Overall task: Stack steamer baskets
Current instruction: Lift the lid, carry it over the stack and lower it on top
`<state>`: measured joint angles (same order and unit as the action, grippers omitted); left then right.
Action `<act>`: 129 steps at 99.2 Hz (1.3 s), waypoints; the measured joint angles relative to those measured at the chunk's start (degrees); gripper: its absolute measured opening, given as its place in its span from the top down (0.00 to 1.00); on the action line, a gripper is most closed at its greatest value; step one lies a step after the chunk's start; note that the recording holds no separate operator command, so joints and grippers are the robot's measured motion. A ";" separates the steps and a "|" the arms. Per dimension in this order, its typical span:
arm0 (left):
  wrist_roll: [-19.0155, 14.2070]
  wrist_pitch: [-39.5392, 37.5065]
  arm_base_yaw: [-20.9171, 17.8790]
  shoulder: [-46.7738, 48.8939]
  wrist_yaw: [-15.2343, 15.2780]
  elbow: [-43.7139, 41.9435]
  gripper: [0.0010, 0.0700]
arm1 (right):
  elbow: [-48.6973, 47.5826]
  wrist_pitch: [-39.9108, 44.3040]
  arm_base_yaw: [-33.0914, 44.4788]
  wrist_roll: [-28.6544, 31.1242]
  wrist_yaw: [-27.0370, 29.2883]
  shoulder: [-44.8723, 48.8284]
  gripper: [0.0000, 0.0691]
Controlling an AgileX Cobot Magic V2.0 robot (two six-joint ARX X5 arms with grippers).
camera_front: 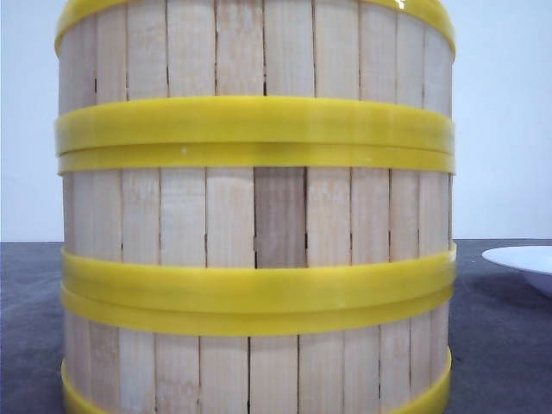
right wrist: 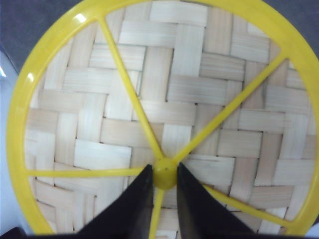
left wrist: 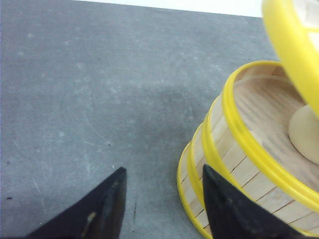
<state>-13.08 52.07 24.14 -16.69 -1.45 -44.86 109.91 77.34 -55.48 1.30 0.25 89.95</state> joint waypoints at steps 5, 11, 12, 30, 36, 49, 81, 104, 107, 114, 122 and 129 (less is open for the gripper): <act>0.00 0.00 -0.02 0.00 0.00 0.00 0.60 | 0.00 0.02 -0.02 0.00 0.00 0.07 0.92; 0.00 0.00 -0.02 0.00 0.00 0.00 0.60 | 0.00 0.02 -0.07 0.00 0.07 0.07 0.92; 0.00 0.00 -0.02 0.00 0.00 0.00 0.60 | 0.00 0.02 -0.07 0.00 0.07 0.07 0.92; 0.00 0.00 -0.02 0.00 0.00 0.00 0.60 | 0.00 0.04 -0.61 0.00 0.04 0.07 0.92; 0.00 0.00 -0.02 0.00 0.00 0.00 0.60 | 0.00 0.04 -0.72 -0.02 0.02 0.07 0.92; 0.00 0.00 0.00 0.00 0.00 0.00 0.60 | 0.00 0.04 -0.77 -0.07 0.07 0.07 0.92; 0.00 0.00 -0.02 0.00 0.00 0.00 0.60 | 0.00 0.07 -0.83 -1.16 3.23 -1.62 0.92; 0.00 0.00 0.00 0.00 0.00 0.00 0.60 | 0.00 0.07 -0.70 -1.49 4.55 -6.86 0.92; 0.00 -0.02 -0.02 0.00 0.00 0.00 0.60 | 0.00 0.07 -0.66 -1.49 4.48 -7.85 0.92; 0.00 -0.02 -0.02 0.00 0.00 0.00 0.60 | 0.00 0.07 -0.52 -1.44 4.22 -10.29 0.92; 0.00 -0.02 -0.02 0.00 0.00 0.00 0.60 | 0.00 0.07 -0.42 -1.16 4.22 -13.16 0.92; 0.00 -0.02 -0.02 0.00 0.00 0.00 0.60 | 0.00 0.07 -0.37 -1.01 4.26 -15.43 0.92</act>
<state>-13.08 52.05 24.12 -16.69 -1.45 -44.86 109.91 77.41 -55.86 0.30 4.51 74.52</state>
